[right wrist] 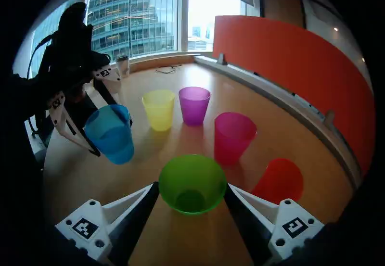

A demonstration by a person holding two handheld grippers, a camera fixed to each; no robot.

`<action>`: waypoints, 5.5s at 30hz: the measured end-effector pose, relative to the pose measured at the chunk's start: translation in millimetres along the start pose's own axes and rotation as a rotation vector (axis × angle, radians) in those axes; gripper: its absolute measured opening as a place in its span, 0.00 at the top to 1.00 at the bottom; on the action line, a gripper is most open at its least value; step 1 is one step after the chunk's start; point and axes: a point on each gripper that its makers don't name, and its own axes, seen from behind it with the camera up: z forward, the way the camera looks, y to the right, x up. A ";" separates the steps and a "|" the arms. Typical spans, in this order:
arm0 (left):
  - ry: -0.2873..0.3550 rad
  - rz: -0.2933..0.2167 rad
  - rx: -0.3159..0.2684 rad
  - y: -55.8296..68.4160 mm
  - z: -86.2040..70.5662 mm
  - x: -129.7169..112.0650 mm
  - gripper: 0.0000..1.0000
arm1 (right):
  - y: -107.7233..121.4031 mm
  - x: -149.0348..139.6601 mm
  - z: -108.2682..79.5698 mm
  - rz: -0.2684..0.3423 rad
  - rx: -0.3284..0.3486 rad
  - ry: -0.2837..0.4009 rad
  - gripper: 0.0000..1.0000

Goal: Pour water

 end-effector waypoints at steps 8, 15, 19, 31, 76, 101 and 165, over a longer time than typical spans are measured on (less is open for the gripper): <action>0.013 0.001 0.015 -3.7 -6.2 3.7 0.15 | 0.7 -1.5 6.3 0.007 -0.006 -0.011 0.07; 0.018 -0.001 0.023 -5.1 -8.4 5.4 0.16 | 1.2 0.6 5.7 0.021 -0.014 0.000 0.08; 0.024 0.000 0.028 -6.0 -9.7 7.7 0.16 | 4.5 3.3 1.6 0.039 -0.026 0.014 0.08; 0.058 -0.018 0.051 -9.8 -15.1 21.6 0.16 | 8.4 15.8 -25.3 0.049 -0.061 0.072 0.08; 0.278 -0.043 0.121 -14.3 -43.7 101.8 0.15 | -10.9 78.9 -150.4 -0.011 -0.259 0.415 0.08; 0.477 -0.040 0.161 -20.5 -81.7 160.3 0.16 | -5.8 108.0 -170.1 0.010 -0.293 0.532 0.08; 0.627 0.305 0.313 -18.7 -145.7 260.2 0.15 | -55.9 130.9 -142.4 -0.002 -0.162 0.576 0.08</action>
